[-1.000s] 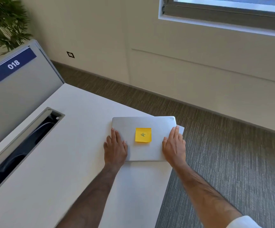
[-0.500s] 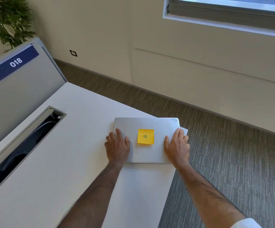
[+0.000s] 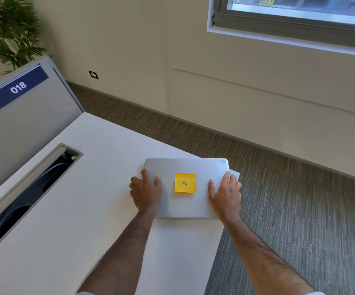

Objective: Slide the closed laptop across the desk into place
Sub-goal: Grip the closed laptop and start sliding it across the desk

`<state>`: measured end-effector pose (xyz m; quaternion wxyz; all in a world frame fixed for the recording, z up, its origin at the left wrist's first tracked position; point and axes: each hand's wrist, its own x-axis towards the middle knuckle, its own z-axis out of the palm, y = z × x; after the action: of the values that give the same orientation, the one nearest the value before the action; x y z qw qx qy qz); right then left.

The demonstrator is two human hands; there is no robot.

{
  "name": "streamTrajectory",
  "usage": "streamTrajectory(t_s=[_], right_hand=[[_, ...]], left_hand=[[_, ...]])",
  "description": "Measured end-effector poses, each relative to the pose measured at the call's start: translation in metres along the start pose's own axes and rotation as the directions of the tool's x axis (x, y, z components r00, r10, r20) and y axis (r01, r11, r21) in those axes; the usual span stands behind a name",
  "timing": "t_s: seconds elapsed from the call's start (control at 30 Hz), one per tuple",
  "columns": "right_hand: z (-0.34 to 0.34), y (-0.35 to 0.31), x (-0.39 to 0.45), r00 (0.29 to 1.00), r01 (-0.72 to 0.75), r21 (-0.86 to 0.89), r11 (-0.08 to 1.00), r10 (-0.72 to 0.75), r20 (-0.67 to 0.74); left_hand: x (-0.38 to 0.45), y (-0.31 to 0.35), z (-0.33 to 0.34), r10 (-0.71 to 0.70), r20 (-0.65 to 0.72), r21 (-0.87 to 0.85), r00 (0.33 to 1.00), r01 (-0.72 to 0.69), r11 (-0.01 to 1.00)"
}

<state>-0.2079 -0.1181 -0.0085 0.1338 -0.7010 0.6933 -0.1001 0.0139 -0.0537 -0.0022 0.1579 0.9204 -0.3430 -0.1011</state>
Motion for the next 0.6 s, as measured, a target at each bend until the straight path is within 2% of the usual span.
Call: streamTrajectory(t_s=[0.33, 0.6], right_hand=[[-0.01, 0.0, 0.004, 1.0, 0.01, 0.082, 0.997, -0.011, 0.009], [-0.017, -0.012, -0.002, 1.0, 0.018, 0.091, 0.996, -0.019, 0.006]], left_hand=[[-0.002, -0.007, -0.005, -0.034, 0.028, -0.316, 0.999, 0.041, 0.948], [-0.007, -0.015, -0.02, -0.017, 0.02, -0.36, 1.0, 0.023, 0.932]])
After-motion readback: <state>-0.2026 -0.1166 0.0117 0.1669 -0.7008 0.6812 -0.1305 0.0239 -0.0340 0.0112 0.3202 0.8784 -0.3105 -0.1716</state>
